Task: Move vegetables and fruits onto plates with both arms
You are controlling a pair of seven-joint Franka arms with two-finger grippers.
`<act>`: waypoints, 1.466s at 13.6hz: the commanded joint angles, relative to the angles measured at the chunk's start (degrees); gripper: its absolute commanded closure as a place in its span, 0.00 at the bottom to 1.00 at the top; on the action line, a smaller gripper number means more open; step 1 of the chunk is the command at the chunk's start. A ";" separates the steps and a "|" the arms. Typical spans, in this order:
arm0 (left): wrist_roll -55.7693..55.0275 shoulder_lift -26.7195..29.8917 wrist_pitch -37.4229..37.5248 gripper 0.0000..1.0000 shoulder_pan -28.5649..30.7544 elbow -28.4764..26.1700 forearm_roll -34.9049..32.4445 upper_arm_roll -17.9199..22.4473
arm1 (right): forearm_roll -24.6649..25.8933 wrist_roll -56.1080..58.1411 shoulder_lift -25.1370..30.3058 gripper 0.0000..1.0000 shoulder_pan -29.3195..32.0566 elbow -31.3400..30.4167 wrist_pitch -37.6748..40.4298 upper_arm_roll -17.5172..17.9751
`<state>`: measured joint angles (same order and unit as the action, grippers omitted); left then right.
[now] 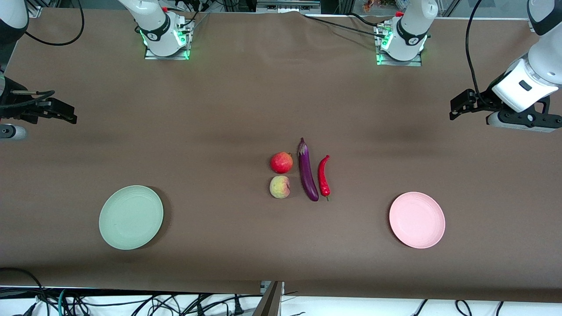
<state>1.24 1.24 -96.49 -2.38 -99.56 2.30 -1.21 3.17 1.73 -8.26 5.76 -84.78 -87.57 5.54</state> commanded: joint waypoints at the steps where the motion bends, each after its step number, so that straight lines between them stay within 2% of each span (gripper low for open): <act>1: -0.36 -0.18 0.60 0.00 -0.70 1.02 0.16 0.51 | -0.53 0.38 0.26 0.00 0.12 0.05 0.38 0.00; 3: 0.08 -1.41 0.60 0.00 0.44 2.53 0.07 0.51 | -0.44 0.47 0.26 0.00 0.12 0.05 0.38 0.00; 20: 0.52 -1.06 4.47 0.00 0.44 2.79 -0.19 0.42 | -0.44 0.65 0.26 0.00 0.39 0.05 0.38 -0.17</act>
<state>1.31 0.69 -93.44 -1.94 -98.50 2.30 -0.82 3.16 1.73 -8.26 5.86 -84.78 -87.57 5.37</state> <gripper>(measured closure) 0.000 0.000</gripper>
